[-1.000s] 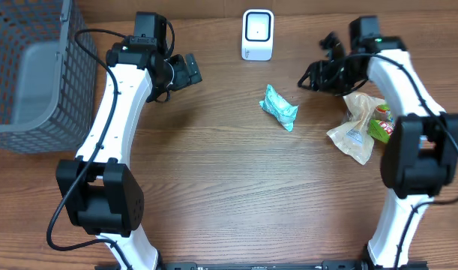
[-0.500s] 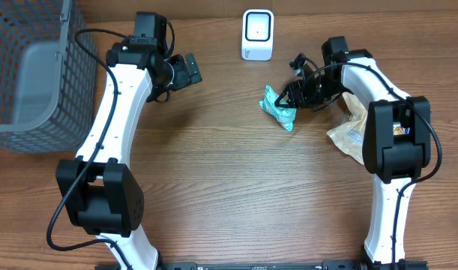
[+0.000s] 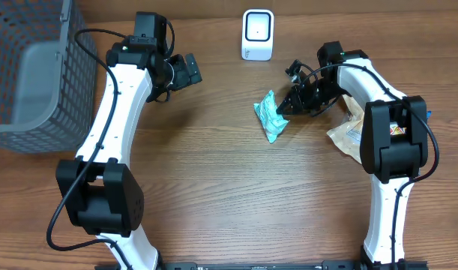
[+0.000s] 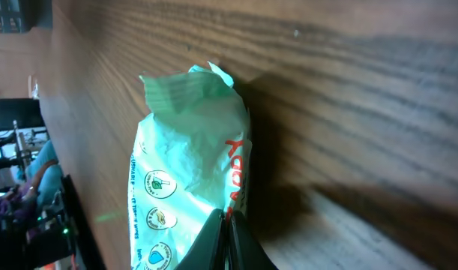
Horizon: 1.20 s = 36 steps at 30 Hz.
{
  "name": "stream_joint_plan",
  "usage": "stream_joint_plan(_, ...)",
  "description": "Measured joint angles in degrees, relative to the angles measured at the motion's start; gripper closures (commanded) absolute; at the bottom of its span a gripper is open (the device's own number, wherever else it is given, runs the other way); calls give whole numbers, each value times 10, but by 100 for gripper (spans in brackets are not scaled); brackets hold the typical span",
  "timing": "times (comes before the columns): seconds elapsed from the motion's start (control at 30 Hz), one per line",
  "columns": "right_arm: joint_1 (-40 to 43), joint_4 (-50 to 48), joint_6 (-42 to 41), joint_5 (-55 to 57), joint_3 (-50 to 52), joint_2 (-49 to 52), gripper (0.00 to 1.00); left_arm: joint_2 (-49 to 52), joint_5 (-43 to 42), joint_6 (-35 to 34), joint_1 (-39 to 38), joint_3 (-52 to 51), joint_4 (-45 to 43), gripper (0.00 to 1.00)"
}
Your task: Scan the item barcode
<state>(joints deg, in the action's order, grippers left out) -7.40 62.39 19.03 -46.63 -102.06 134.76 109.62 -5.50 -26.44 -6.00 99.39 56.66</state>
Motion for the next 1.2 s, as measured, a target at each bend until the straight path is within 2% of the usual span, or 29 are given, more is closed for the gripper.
stream_joint_plan(0.03, -1, 2, -4, 0, -1, 0, 96, 0, 0, 0, 0, 0, 0, 0)
stream_joint_plan(0.2, -3, 4, -43, 9, -14, 0, 58, 0, 0, 0, 0, 0, 0, 0)
stream_joint_plan(0.27, -5, 7, -54, 16, -16, 0, 47, 0, 0, 0, 0, 0, 0, 0)
stream_joint_plan(0.37, -6, 29, -61, 24, -17, 0, 40, 0, 0, 0, 0, 0, 0, 0)
stream_joint_plan(0.53, -26, 40, -73, 34, -17, 0, 34, 0, 0, 0, 0, 0, 0, 0)
stream_joint_plan(0.7, -58, 20, -91, 57, -17, 0, 36, 0, 0, 0, 0, 0, 0, 0)
stream_joint_plan(0.8, -75, 5, -116, 84, -17, 0, 48, 0, 0, 0, 0, 0, 0, 0)
stream_joint_plan(0.97, -84, -9, -143, 101, -18, 0, 88, 0, 0, 0, 0, 0, 0, 0)
stream_joint_plan(1.13, -84, -12, -156, 104, -19, -3, 96, 0, 0, 0, 0, 0, 0, 0)
stream_joint_plan(1.2, -84, -5, -157, 101, -22, -3, 96, 0, 0, 0, 0, 0, 0, 0)
